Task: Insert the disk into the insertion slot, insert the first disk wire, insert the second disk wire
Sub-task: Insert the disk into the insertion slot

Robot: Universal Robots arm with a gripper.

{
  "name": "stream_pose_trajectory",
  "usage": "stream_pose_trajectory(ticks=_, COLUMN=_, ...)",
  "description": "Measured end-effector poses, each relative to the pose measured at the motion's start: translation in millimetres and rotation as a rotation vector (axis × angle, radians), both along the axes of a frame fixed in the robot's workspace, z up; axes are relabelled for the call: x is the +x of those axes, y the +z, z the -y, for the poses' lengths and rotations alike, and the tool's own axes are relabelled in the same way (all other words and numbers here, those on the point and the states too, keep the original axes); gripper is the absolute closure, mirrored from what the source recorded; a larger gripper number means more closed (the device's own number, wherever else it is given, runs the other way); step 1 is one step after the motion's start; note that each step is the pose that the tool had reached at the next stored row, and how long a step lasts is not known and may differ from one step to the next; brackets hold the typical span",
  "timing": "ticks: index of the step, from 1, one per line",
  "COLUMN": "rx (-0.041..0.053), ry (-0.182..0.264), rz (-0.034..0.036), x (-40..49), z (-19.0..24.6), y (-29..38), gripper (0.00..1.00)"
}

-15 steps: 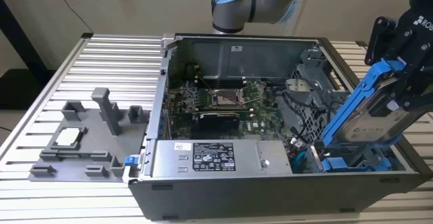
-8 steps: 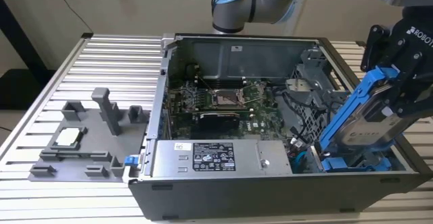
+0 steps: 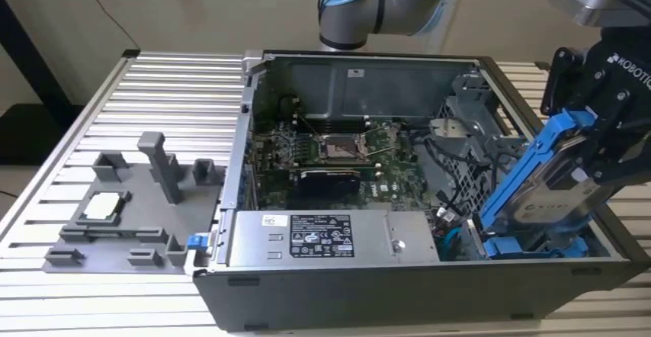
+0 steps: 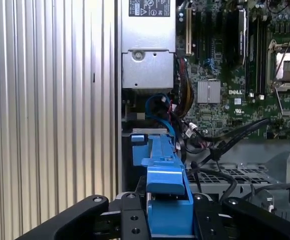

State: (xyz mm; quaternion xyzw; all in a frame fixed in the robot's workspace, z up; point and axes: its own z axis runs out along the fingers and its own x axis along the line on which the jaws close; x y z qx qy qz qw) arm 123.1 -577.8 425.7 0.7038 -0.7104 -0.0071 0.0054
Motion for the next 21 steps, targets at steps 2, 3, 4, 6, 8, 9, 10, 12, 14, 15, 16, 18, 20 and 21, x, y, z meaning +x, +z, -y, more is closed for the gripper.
stream_pose_trajectory(ticks=2, rx=0.0004, ry=0.0, rz=0.0, x=1.1, z=0.0, y=-2.4, gripper=0.67)
stream_pose_trajectory(ticks=3, rx=0.0008, ry=0.0, rz=0.0, x=1.5, z=0.0, y=-3.9, gripper=0.67)
stream_pose_trajectory(ticks=4, rx=0.0014, ry=0.0, rz=0.0, x=1.7, z=0.1, y=-5.4, gripper=0.67)
stream_pose_trajectory(ticks=6, rx=0.0035, ry=0.0, rz=0.0, x=1.9, z=0.0, y=-8.1, gripper=0.67)
stream_pose_trajectory(ticks=8, rx=0.007, ry=0.0, rz=0.0, x=2.1, z=0.0, y=-10.4, gripper=0.67)
stream_pose_trajectory(ticks=9, rx=0.0091, ry=0.0, rz=0.0, x=2.0, z=0.0, y=-11.5, gripper=0.67)
stream_pose_trajectory(ticks=10, rx=0.0117, ry=0.0, rz=0.0, x=2.0, z=0.0, y=-12.4, gripper=0.67)
stream_pose_trajectory(ticks=12, rx=0.0169, ry=0.0, rz=0.0, x=2.0, z=0.0, y=-14.6, gripper=0.67)
stream_pose_trajectory(ticks=14, rx=0.0203, ry=0.0, rz=0.0, x=2.0, z=0.0, y=-17.4, gripper=0.67)
stream_pose_trajectory(ticks=15, rx=0.0214, ry=0.0, rz=0.0, x=2.0, z=0.0, y=-18.8, gripper=0.67)
stream_pose_trajectory(ticks=16, rx=0.0224, ry=0.0, rz=0.0, x=2.0, z=0.0, y=-20.3, gripper=0.67)
stream_pose_trajectory(ticks=18, rx=0.0238, ry=0.0, rz=0.0, x=2.0, z=0.0, y=-23.7, gripper=0.67)
stream_pose_trajectory(ticks=20, rx=0.0242, ry=0.0, rz=0.0, x=2.0, z=0.0, y=-27.3, gripper=0.67)
stream_pose_trajectory(ticks=21, rx=0.0243, ry=0.0, rz=0.0, x=2.1, z=0.0, y=-29.1, gripper=0.67)
